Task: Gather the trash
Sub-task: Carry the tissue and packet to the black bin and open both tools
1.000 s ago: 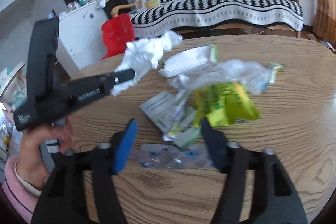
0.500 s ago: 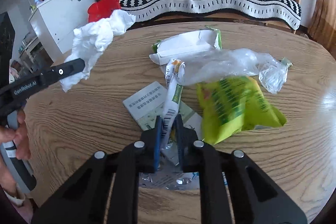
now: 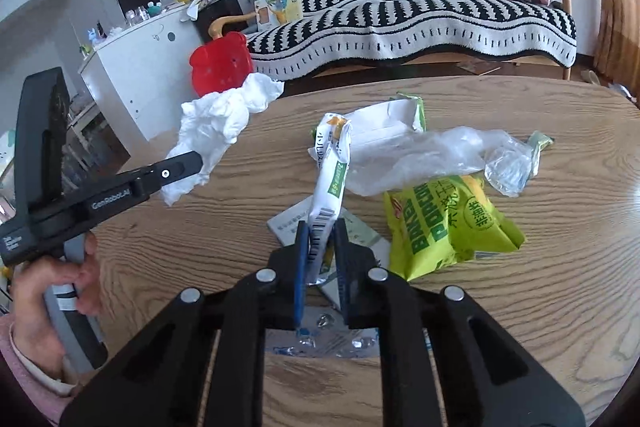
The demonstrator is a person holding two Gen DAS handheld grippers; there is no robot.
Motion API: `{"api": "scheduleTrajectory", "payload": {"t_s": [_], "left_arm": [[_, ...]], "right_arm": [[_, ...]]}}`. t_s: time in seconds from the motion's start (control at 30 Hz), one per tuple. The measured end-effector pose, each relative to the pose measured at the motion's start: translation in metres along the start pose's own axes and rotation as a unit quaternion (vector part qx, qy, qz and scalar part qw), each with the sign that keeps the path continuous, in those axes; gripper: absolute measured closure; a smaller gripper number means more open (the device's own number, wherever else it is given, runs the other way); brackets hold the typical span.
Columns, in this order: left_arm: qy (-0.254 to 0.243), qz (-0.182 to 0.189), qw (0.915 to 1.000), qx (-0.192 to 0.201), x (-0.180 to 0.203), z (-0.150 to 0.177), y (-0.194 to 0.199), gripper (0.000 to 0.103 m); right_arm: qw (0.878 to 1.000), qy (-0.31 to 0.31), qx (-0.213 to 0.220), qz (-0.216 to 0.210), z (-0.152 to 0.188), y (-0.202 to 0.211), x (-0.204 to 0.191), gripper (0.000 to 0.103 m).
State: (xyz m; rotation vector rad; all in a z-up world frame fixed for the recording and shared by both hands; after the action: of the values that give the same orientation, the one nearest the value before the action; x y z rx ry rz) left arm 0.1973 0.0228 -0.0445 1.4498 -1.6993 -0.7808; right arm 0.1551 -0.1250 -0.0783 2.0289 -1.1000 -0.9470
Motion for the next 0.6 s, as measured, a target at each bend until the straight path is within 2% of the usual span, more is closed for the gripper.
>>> {"api": "scheduleTrajectory", "payload": {"t_s": [0.1,0.23,0.6], "left_arm": [[-0.002,-0.011,0.9999,0.011,0.001,-0.002,0.003,0.095],[0.001,-0.006,0.9999,0.012,0.0,-0.003,0.004,0.095],[-0.002,-0.007,0.9999,0.007,-0.001,-0.002,0.001,0.095]], "right_arm": [[1.0,0.003,0.0,-0.005,0.001,0.001,-0.002,0.09],[0.999,-0.008,0.015,-0.033,-0.002,0.007,-0.003,0.09],[0.999,-0.017,0.028,-0.024,-0.003,0.015,0.003,0.09]]}}
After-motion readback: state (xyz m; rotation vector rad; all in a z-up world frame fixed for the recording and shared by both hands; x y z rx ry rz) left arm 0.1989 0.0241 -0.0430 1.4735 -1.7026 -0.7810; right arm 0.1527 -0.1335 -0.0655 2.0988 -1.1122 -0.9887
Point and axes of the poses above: each gripper's, at about its wrist camera, not at the fingertips, and y roughly against the way its jaws point, x to its right, z to its underside, the point moved 8 cm from there along -y, roughly the way its jaws point, and after that the axes turned 15 degrees about -x, right-handed, at the moved point
